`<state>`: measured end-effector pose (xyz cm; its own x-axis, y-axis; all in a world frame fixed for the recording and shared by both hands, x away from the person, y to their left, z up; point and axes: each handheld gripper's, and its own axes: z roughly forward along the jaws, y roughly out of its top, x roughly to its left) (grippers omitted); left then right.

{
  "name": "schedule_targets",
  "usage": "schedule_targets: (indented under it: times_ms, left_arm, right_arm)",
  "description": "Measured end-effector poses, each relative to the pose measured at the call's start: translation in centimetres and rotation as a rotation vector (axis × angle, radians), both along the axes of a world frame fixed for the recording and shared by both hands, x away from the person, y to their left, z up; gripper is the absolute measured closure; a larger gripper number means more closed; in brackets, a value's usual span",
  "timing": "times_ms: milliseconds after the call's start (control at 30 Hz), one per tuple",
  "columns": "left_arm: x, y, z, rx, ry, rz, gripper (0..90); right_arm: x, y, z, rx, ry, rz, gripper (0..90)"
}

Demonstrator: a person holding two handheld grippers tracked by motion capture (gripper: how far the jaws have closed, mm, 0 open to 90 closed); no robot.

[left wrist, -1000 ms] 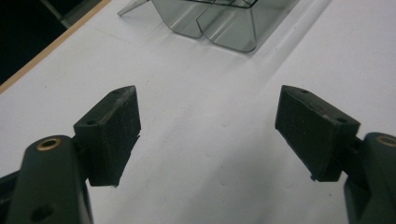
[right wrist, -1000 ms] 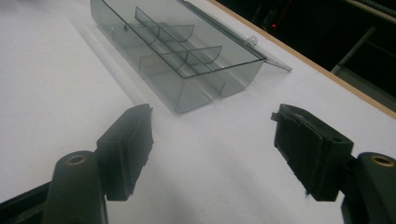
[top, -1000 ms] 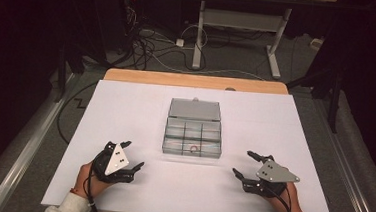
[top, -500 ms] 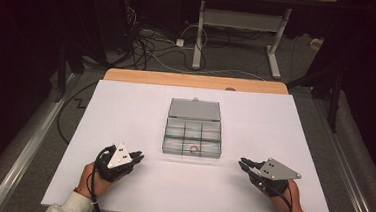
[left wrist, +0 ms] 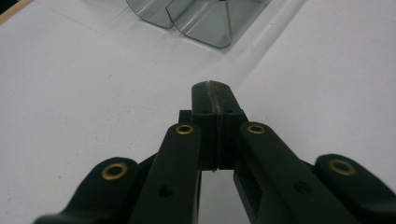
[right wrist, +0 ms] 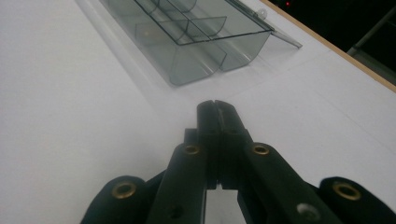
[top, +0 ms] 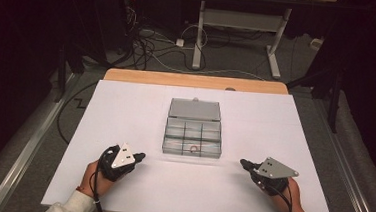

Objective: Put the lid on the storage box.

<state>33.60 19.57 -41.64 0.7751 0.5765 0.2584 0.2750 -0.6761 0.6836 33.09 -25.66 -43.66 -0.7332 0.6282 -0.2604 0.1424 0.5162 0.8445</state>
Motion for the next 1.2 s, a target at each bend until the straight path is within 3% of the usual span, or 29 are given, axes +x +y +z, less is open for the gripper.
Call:
schedule_targets:
  times_ms: [100,167,400,567,733,833,1033,1200]
  left_arm:
    - [1.5,-0.7,0.3,0.007,-0.005,0.005,87.5]
    - [2.3,-0.9,0.4,-0.025,0.011,0.006,87.4]
    - [5.2,-0.9,0.5,-0.02,0.036,0.023,87.5]
    - [7.3,-1.1,1.0,0.003,-0.007,0.067,87.4]
    - [10.4,-1.8,1.3,-0.032,0.031,0.098,87.4]
    - [12.2,-1.9,1.3,-0.049,0.056,0.118,87.4]
    - [15.7,-2.6,1.0,-0.042,0.102,0.163,87.4]
    - [18.0,-4.0,0.0,-0.025,0.15,0.169,87.4]
  right_arm:
    - [0.6,0.0,0.0,-0.01,0.005,-0.005,90.0]
    - [1.1,0.0,0.0,-0.018,0.011,-0.012,90.0]
    - [3.3,-0.3,0.3,-0.027,0.047,-0.066,90.0]
    - [6.0,-0.1,0.8,-0.036,0.067,-0.084,90.0]
    - [9.7,0.6,1.7,-0.009,0.093,-0.104,90.0]
    - [12.3,1.6,2.1,-0.043,0.122,-0.106,90.0]
    - [16.3,3.5,1.7,-0.076,0.181,-0.114,90.0]
    - [18.9,4.8,1.1,-0.098,0.223,-0.132,90.0]
